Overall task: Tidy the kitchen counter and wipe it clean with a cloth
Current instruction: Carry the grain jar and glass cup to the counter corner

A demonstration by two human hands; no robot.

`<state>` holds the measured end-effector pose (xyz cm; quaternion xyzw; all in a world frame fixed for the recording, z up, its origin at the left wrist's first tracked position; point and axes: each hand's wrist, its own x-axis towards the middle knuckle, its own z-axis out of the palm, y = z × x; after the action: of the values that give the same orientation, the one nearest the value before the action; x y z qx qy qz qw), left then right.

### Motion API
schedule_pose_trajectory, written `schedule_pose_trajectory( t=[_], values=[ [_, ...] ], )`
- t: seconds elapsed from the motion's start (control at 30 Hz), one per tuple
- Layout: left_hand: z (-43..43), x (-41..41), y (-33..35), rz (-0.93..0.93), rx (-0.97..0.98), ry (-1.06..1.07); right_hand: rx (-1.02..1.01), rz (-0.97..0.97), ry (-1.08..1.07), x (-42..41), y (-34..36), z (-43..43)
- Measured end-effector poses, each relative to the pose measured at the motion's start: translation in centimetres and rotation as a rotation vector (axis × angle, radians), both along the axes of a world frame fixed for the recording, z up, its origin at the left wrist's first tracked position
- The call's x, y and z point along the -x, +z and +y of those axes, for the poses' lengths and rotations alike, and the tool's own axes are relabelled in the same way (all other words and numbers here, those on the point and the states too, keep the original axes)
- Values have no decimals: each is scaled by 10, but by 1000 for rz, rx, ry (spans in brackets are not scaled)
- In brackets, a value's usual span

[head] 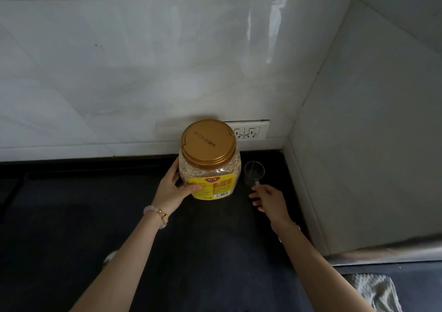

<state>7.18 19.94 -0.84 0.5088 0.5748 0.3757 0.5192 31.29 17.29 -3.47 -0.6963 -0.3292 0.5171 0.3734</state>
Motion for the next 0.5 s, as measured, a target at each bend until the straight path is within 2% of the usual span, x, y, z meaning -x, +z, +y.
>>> schedule_pose_trajectory(
  t=[0.3, 0.5],
  values=[
    [-8, -4, 8, 38, -20, -22, 26, 52, 14, -10, 6, -25],
    [-39, -7, 12, 237, -30, 89, 38, 27, 22, -24, 13, -66]
  ],
)
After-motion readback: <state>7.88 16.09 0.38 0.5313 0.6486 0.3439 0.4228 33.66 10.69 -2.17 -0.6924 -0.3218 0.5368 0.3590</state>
